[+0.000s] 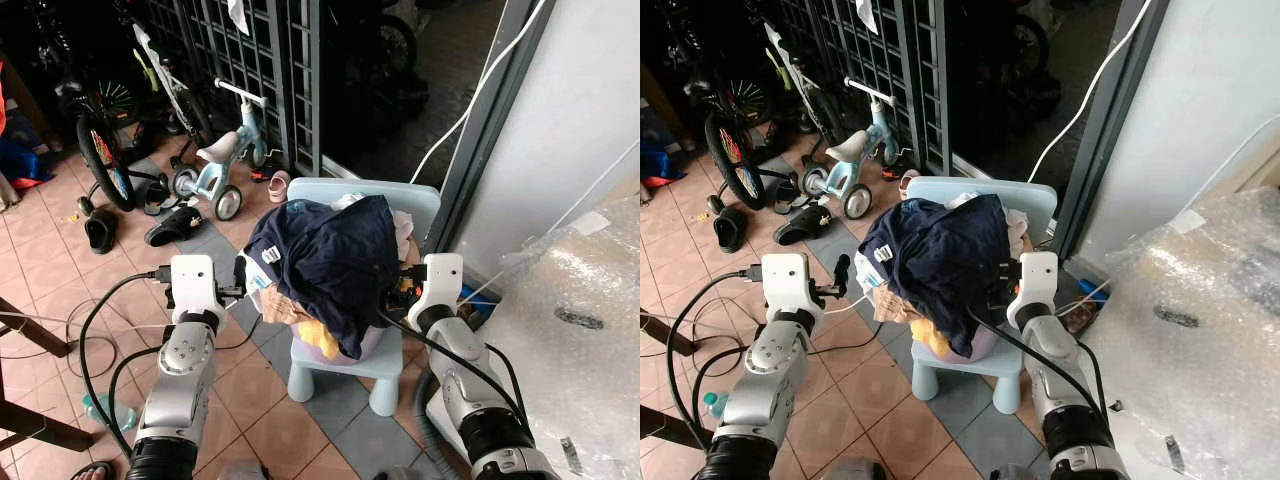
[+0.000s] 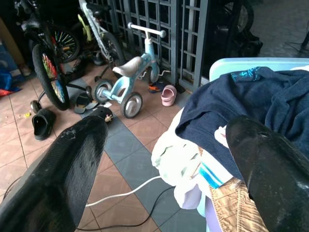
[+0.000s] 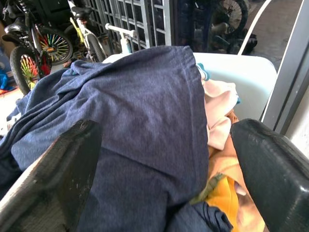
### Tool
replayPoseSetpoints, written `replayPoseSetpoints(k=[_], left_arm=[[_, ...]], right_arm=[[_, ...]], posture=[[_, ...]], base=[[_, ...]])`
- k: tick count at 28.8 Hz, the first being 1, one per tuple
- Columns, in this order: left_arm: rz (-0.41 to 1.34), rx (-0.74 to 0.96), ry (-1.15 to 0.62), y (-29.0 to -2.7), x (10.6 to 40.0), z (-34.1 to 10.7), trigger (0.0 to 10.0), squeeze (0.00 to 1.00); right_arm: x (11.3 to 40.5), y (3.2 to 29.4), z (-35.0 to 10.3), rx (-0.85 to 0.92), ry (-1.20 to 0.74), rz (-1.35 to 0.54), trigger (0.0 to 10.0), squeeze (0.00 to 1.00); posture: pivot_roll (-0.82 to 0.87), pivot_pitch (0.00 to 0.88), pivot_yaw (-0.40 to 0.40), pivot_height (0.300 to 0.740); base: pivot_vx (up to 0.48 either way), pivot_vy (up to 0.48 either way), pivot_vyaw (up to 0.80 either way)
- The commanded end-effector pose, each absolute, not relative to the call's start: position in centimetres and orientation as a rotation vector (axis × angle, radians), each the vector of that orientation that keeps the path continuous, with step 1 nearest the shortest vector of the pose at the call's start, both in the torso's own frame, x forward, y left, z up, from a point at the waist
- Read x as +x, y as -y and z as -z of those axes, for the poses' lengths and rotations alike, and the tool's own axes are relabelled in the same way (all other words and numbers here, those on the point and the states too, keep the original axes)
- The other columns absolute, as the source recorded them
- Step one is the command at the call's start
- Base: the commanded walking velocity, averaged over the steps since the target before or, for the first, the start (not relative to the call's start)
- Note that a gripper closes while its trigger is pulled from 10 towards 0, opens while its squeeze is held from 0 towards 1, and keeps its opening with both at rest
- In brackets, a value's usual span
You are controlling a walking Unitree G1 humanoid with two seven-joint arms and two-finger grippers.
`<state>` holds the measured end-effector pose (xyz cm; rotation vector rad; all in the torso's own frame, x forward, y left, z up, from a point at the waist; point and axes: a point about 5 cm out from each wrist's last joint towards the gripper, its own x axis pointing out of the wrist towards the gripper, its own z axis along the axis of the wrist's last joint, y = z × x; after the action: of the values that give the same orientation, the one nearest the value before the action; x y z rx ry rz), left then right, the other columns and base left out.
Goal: Clothes washing
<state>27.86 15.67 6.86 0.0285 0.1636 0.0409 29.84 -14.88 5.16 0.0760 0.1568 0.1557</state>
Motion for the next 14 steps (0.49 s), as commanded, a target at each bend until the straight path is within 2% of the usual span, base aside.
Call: replayPoseSetpoints(k=[1,3,8,14], left_arm=[[-0.024,0.042,-0.157,-15.65,28.02,-7.27,10.0,0.0],[-0.023,0.038,-0.155,-15.65,28.02,-7.3,10.0,0.0],[-0.023,0.032,-0.151,-15.51,27.94,-7.37,10.0,0.0],[-0.033,0.026,-0.149,-15.59,27.84,-7.39,10.0,0.0]], right_arm=[[29.86,14.74,-5.61,0.068,-0.141,-0.166,10.0,0.0],[29.76,14.57,-5.62,0.055,-0.141,-0.183,10.0,0.0],[29.78,14.67,-5.51,0.071,-0.152,-0.18,10.0,0.0],[29.88,14.38,-5.31,0.068,-0.176,-0.201,10.0,0.0]], posture=[[-0.04,0.0,0.059,0.74],[-0.04,0.0,0.059,0.74],[-0.04,0.0,0.041,0.74],[-0.03,0.0,0.036,0.74]], base=[[0.0,0.0,0.8],[0.0,0.0,0.8],[0.353,0.0,0.74],[0.444,0.0,0.0]])
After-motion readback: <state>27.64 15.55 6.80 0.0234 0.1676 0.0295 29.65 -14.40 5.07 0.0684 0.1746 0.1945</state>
